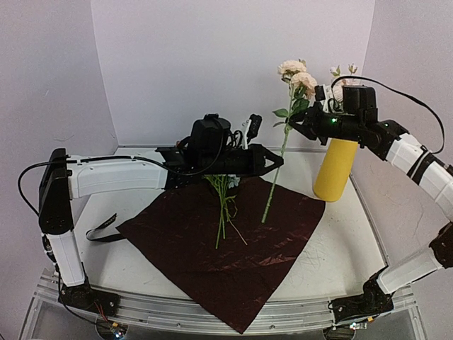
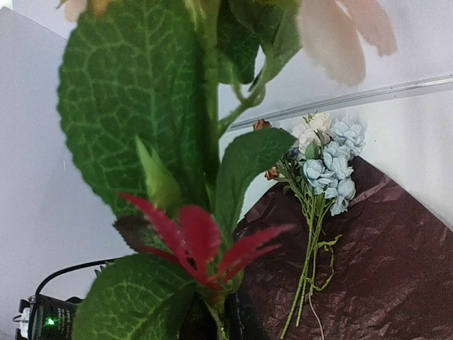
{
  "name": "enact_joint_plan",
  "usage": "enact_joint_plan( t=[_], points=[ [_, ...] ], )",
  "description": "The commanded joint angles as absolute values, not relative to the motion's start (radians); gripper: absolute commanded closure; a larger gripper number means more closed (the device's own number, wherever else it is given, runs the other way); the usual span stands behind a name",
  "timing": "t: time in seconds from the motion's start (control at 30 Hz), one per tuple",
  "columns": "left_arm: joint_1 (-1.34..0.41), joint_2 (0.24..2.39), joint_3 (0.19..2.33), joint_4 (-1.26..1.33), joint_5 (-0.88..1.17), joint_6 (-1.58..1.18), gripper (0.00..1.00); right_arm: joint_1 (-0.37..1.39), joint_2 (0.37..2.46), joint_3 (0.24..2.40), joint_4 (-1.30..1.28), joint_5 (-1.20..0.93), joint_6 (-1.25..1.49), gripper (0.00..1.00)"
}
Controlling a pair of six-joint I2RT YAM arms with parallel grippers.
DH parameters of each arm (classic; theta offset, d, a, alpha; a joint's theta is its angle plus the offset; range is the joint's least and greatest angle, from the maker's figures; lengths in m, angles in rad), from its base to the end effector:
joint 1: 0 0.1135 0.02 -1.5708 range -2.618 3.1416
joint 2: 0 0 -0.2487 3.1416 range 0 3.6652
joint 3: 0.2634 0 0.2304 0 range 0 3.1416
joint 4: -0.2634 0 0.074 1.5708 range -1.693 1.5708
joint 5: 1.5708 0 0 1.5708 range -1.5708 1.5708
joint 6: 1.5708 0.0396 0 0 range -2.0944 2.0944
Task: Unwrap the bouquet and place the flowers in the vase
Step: Pick up the fake flower from the wrapping paper, then insert the fake flower into the vase.
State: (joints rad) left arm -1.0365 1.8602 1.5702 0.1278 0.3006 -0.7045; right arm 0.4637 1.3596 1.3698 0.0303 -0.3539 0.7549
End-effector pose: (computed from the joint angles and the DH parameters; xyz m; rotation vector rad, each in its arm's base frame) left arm 0.2097 -0.3775 0.3277 0.5771 1.9061 -1.4761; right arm 0.2629 0.1468 0.4234 -0.0642 1.6670 1.2179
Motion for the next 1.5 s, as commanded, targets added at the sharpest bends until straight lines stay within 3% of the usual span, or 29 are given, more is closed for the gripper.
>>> enact_joint_plan(
  t=[0.0, 0.13, 0.23, 0.57, 0.73, 1.0, 1.47],
  points=[
    [-1.047, 1.813, 1.606, 0.166, 0.311, -0.700, 0.72, 0.441, 1.302, 1.359, 0.072, -0.349, 0.726, 1.00],
    [-1.049, 1.809, 1.579, 0.165, 0.284, -0.704, 0.42, 0.434, 1.279, 1.352, 0.063, -0.342, 0.675, 1.00],
    [-1.049, 1.788, 1.552, 0.165, 0.246, -0.701, 0.34, 0.423, 1.252, 1.371, 0.026, -0.293, 0.582, 1.00],
    [-1.049, 1.743, 1.494, 0.160, 0.208, -0.687, 0.32, 0.395, 1.206, 1.580, -0.088, 0.294, 0.222, 1.00],
    [-1.049, 1.732, 1.485, 0.155, 0.204, -0.675, 0.33, 0.382, 1.288, 1.757, -0.073, 0.451, 0.031, 1.00],
    [-1.049, 1.713, 1.468, 0.153, 0.183, -0.677, 0.34, 0.336, 1.382, 1.883, 0.115, 0.477, -0.101, 1.00],
    [-1.045, 1.676, 1.464, 0.132, 0.159, -0.645, 0.35, 0.278, 1.471, 1.865, 0.409, 0.453, -0.151, 1.00]
  ],
)
